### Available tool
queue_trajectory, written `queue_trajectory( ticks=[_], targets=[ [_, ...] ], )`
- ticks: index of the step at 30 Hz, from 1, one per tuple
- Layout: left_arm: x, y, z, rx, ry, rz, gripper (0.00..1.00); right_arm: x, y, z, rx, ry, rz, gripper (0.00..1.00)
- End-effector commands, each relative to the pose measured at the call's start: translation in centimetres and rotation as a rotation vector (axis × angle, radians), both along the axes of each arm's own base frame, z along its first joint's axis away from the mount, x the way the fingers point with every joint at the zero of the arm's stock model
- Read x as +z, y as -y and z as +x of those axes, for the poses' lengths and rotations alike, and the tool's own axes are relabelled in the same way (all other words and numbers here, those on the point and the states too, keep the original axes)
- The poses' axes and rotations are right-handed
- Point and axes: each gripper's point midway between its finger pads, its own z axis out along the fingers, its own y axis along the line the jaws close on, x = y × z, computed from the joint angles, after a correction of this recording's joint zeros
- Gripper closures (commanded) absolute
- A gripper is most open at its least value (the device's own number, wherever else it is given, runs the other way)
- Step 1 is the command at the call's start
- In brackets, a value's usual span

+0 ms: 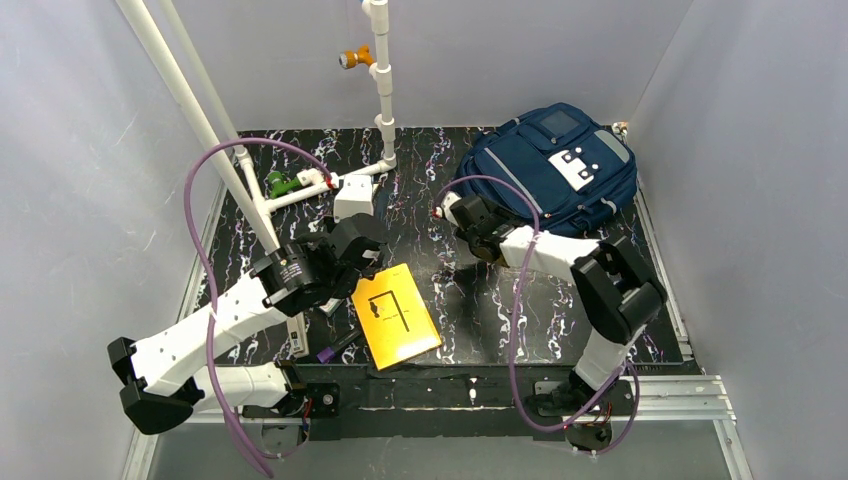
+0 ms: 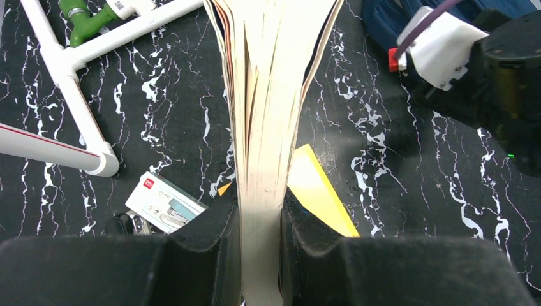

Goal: Pack the student bag
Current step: Place the book in the student bag.

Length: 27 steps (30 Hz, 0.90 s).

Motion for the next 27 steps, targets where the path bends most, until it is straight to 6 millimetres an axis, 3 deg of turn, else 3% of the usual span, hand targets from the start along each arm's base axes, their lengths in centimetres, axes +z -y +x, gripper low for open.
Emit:
queue_trajectory(
  ticks=[1,6,11,12,19,23,27],
  targets=[
    [2.9,-0.5,0.4,0.048,0.094,-0.105,1.00,1.5,0.1,3.0,-0.081,0.175,-0.065,0.36],
    [2.7,-0.1,0.4,0.038,0.083,-0.117,1.00,1.5,1.2,3.8,-0.137,0.274,-0.152,0.54],
    [2.9,0.2,0.3,0.032,0.076,-0.143,1.00,3.4,1.6,3.8,-0.173,0.328,-0.135,0.95],
    [2.8,0.5,0.2,0.026,0.069,-0.154,1.00,4.2,1.4,3.7,-0.178,0.318,-0.094,0.99],
    [3.0,3.0,-0.2,-0.017,-0.018,-0.324,1.00,11.4,-1.7,1.2,-0.103,0.119,0.374,0.99],
    [3.7,4.1,-0.2,-0.016,-0.085,-0.497,1.00,16.5,-4.0,-1.1,-0.013,0.108,0.649,0.99],
    [5.4,5.4,-0.5,-0.042,-0.118,-0.668,1.00,19.8,-4.4,-2.3,-0.027,0.132,0.809,0.99]
  ],
)
